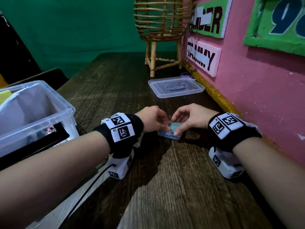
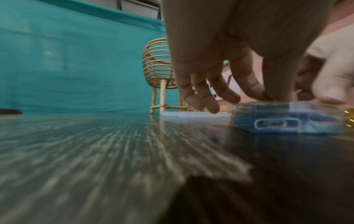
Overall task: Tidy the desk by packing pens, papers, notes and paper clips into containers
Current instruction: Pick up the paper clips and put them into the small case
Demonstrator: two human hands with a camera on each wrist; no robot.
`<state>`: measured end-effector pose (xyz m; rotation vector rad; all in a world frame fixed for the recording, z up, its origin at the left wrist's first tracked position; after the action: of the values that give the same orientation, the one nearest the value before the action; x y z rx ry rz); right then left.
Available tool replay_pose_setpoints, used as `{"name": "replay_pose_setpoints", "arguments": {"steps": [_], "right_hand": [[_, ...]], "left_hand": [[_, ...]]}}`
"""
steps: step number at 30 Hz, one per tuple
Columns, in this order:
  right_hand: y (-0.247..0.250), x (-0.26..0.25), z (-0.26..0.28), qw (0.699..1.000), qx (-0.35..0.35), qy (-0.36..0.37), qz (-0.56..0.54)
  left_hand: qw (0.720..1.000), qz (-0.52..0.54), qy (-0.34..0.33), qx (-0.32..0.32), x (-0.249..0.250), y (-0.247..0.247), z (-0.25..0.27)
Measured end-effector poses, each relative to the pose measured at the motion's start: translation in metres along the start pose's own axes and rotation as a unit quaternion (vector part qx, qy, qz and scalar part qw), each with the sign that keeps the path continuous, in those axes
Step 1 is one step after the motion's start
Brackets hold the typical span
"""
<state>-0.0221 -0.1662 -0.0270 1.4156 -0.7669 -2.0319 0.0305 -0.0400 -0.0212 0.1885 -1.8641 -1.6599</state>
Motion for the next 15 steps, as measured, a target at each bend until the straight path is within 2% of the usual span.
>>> {"name": "replay_pose_setpoints", "arguments": {"steps": [5, 11, 13, 15], "right_hand": [[-0.002, 0.002, -0.005, 1.000, 0.002, -0.016, 0.018], [-0.006, 0.002, -0.005, 0.996, -0.009, -0.022, 0.080], [-0.002, -0.002, -0.001, 0.995, 0.018, -0.009, 0.095], [0.005, -0.008, 0.007, 0.992, 0.070, 0.004, 0.106]], "left_hand": [[0.998, 0.038, 0.028, -0.042, -0.006, -0.004, -0.005], [0.994, -0.033, 0.056, -0.090, -0.005, -0.011, -0.002], [0.995, -0.034, 0.060, -0.065, 0.001, -0.011, -0.003], [0.997, 0.029, 0.070, -0.013, 0.007, -0.008, -0.002]]}}
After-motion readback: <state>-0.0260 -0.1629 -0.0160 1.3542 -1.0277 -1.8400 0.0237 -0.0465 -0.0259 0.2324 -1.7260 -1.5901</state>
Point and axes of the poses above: each hand's wrist, its own z-axis away from the middle knuckle, its own y-axis out of the back of the hand, x = y × z, the point moved 5 cm from there along -z, towards the middle knuckle, and after that the axes turned 9 degrees about -y, right-handed, at the moved point
